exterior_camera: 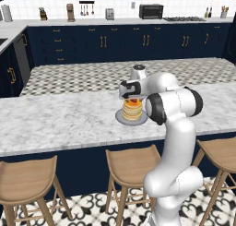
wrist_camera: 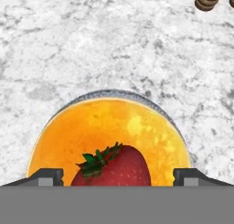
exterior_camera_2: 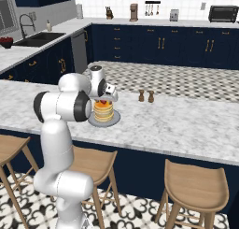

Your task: Take the strawberry from the fridge and place it on top of the pancake, located on the dining counter.

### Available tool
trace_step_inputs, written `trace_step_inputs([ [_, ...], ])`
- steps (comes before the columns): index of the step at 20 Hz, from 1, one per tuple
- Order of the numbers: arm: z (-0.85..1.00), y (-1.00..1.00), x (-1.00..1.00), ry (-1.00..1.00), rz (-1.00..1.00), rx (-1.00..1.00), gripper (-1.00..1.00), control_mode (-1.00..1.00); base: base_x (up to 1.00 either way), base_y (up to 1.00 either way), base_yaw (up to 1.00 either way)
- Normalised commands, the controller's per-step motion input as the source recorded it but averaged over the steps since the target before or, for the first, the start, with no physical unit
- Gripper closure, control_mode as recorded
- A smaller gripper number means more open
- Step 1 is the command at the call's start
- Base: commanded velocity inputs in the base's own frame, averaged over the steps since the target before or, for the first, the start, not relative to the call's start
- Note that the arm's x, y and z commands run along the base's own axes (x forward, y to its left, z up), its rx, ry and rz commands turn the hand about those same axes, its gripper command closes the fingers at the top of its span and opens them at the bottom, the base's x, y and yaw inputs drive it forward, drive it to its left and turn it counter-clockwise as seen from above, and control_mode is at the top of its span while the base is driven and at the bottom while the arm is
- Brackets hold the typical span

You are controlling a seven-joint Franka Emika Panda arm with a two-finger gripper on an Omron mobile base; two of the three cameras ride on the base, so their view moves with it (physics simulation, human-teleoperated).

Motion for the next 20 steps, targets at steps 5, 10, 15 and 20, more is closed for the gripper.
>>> trace_step_inputs([
  [5,-0.24,0.00,-0.27,0.02,0.00,0.00,-1.00,-1.00,0.00,0.00,0.00],
  [10,-0.04,0.00,-0.32,0.00,0.00,0.00,-1.00,-1.00,0.00,0.00,0.00],
  [15,0.31,0.00,-0.51,-0.11,0.00,0.00,-1.00,-1.00,0.00,0.00,0.00],
  [20,0.76,0.00,-0.74,-0.29,0.00,0.02,-1.00,-1.00,0.00,0.00,0.00],
])
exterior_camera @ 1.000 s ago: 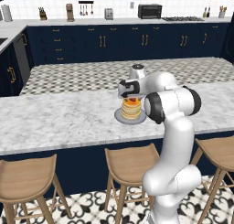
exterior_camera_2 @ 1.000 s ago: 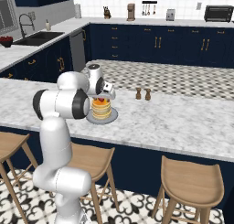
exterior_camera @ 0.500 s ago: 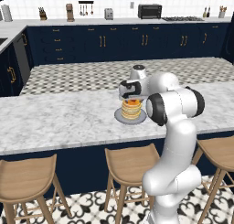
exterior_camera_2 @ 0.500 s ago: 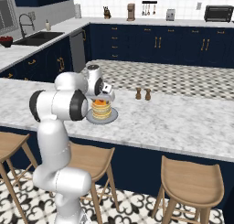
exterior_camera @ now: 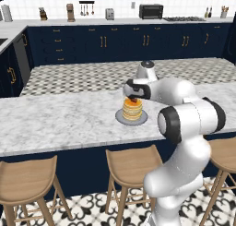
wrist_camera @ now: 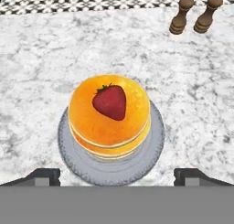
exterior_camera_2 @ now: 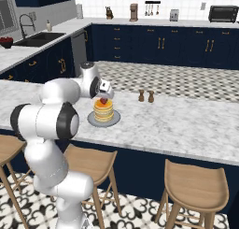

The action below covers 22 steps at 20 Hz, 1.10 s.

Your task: Take the strawberry from the fridge and place it on top of the pancake, located on the dining counter.

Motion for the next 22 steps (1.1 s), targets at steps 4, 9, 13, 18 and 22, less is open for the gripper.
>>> trace_step_inputs([
  [4,0.71,0.00,-0.91,-0.38,0.00,0.06,-1.00,-1.00,0.00,0.00,0.00],
  [9,0.62,0.00,-0.82,-0.29,0.00,0.06,-1.00,-1.00,0.00,0.00,0.00],
  [13,0.54,0.00,-0.68,-0.17,0.00,0.05,-1.00,-1.00,0.00,0.00,0.00],
  [18,0.64,-0.01,-0.87,-0.04,0.00,0.03,-1.00,-1.00,0.00,0.00,0.00],
  [22,0.47,-0.26,-1.00,0.04,0.00,0.00,-1.00,-1.00,0.00,0.00,0.00],
])
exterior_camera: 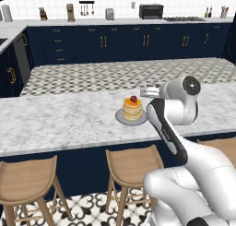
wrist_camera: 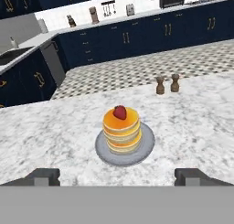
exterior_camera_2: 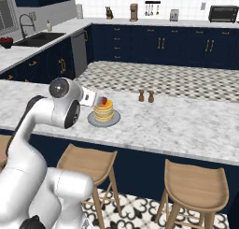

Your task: Take the strawberry from the fridge and place it on top of the pancake, located on the dining counter.

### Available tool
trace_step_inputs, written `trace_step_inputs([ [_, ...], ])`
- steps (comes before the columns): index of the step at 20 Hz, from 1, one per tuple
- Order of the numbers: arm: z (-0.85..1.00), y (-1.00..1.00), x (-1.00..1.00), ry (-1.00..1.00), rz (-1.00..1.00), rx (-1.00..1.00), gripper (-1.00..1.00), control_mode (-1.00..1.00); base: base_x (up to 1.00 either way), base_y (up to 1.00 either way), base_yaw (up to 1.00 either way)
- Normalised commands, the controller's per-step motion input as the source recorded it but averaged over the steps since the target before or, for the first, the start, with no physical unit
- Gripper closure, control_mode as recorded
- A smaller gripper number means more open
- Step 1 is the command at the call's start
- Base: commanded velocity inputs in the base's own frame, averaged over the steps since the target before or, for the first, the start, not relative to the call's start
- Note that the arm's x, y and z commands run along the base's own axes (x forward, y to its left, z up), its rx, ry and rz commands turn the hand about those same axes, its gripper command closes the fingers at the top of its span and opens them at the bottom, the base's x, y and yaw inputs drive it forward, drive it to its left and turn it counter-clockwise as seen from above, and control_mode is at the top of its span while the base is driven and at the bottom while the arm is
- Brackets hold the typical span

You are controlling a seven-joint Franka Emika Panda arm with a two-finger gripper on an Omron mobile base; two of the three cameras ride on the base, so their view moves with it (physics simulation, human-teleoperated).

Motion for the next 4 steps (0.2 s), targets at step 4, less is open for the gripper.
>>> trace_step_inputs([
  [4,0.37,-0.38,-1.00,0.11,0.00,-0.01,-1.00,-1.00,0.00,0.00,0.00],
])
